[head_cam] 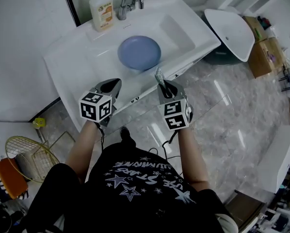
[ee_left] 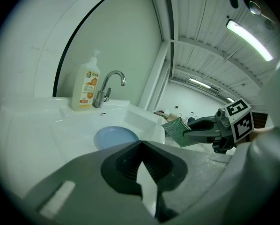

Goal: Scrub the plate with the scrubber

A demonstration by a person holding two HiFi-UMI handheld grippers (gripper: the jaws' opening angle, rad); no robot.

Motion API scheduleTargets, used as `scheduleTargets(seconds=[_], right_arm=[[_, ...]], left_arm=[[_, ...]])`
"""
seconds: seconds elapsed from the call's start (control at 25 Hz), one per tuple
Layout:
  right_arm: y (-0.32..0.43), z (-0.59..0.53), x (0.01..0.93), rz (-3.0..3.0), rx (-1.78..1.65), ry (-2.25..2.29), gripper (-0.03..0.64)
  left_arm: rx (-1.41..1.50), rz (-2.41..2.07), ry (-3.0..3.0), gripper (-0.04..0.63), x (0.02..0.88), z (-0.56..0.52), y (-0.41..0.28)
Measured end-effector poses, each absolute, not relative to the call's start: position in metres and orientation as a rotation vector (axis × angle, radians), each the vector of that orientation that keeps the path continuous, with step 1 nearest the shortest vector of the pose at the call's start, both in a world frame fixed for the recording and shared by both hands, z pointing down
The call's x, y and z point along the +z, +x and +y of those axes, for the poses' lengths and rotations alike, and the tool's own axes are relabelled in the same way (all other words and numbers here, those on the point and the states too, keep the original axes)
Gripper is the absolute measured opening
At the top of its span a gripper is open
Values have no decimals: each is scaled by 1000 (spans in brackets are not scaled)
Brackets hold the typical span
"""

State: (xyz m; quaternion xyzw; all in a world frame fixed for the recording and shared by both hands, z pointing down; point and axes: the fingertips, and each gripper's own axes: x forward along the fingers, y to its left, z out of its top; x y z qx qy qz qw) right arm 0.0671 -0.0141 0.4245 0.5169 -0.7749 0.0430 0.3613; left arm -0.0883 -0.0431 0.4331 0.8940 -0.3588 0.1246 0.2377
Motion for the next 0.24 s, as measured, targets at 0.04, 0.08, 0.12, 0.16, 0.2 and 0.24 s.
scheduleTargets(seconds=[0.04,0.08,0.12,0.16,0.2,0.24], right_arm=[[68,-7,424,-2003,120,1339,98],[68,0,424,-2008,126,1345,98],[69,6,423,-2011,128,1350,98],[69,13,422,-2014,127,1354,98],[70,19,420,-2016,126,1358,98],[71,25,419,-2019,124,1362,98]], left_arm=[[348,-977,2452,0,433,-37,-86],[355,-973,2454,0,432,-31,-85],[360,-971,2456,0,431,-24,-84],[365,-973,2459,0,430,-17,-84],[369,-977,2461,0,429,-11,-83],[373,-981,2463,0,427,-5,-83]])
